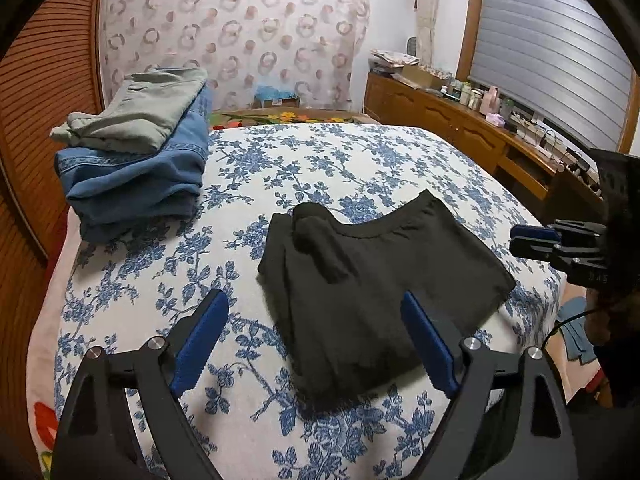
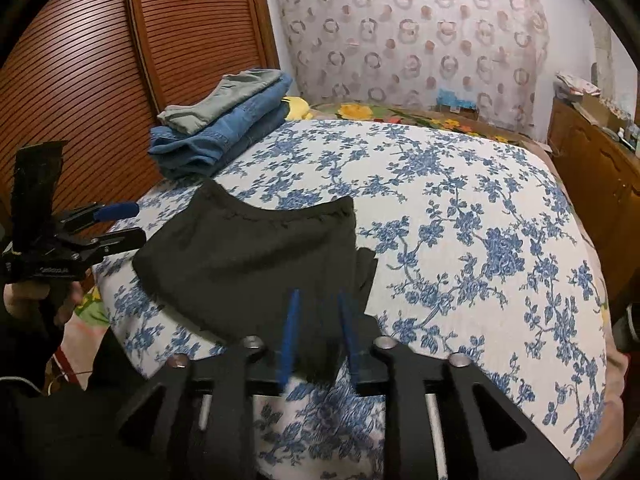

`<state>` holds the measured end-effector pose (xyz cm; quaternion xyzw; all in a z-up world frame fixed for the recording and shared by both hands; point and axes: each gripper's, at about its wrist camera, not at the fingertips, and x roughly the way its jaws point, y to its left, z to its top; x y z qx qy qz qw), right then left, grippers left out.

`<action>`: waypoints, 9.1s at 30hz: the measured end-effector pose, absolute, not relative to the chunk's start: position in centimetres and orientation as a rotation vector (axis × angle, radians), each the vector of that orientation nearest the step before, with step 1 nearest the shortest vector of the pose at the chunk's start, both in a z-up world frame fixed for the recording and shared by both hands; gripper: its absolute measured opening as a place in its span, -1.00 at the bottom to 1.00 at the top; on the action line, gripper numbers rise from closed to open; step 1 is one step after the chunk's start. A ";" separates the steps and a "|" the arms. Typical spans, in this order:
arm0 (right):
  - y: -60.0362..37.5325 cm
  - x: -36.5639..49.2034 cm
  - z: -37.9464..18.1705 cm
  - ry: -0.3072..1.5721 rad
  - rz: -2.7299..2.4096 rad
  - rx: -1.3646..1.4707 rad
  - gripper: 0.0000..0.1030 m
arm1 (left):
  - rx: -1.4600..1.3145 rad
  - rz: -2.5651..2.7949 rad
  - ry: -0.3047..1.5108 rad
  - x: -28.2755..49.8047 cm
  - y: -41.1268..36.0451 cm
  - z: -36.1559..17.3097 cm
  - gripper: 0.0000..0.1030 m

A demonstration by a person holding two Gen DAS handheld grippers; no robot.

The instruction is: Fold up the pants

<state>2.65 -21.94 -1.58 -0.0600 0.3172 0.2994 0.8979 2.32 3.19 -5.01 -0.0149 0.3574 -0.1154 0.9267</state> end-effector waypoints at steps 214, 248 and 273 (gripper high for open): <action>5.8 34.6 5.7 0.270 0.979 -0.497 -0.81 | -0.202 0.252 0.373 13.6 16.8 2.0 -0.74; 5.7 37.6 3.1 0.477 1.055 -0.404 -0.23 | -0.238 0.355 0.486 14.8 18.5 -0.6 -0.31; 3.2 34.6 2.7 0.486 1.064 -0.357 0.34 | -0.221 0.353 0.524 12.5 19.1 -0.8 0.99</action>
